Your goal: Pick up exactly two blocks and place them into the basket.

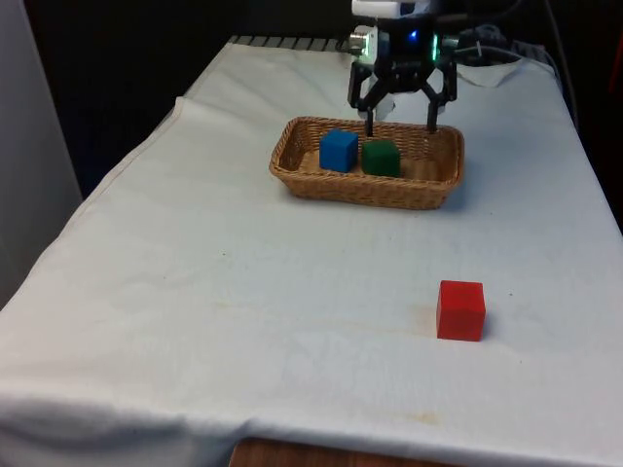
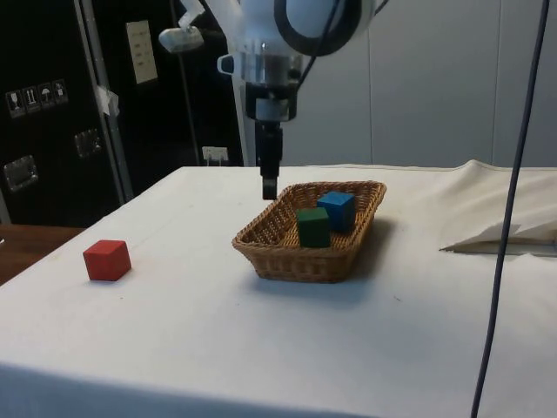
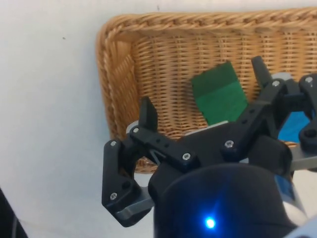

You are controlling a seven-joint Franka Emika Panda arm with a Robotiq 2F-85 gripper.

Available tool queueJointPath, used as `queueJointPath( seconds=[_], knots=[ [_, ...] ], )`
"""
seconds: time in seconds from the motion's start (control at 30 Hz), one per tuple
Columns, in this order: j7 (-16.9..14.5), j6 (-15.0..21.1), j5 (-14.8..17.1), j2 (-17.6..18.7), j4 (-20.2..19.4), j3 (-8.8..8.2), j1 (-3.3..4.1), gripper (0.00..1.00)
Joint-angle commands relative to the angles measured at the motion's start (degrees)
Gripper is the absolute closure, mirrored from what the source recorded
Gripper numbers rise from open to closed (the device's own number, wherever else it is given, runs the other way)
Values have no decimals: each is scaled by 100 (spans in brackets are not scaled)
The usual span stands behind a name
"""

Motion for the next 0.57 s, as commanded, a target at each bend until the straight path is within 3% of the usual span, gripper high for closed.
queueJointPath(
  seconds=[0.0, 0.17, 0.2, 0.23, 0.5, 0.53],
  knots=[
    [126, -52, -92, -29, 23, -11, 23, 0],
    [309, -166, -109, -143, 103, 63, 23, 0],
    [178, -97, 0, -115, 74, 80, 11, 0],
    [309, -166, -109, -143, 103, 63, 23, 0],
    [630, -395, -103, -344, 223, 155, 29, 0],
    [510, -350, 0, -338, 201, 166, 29, 0]
  ],
)
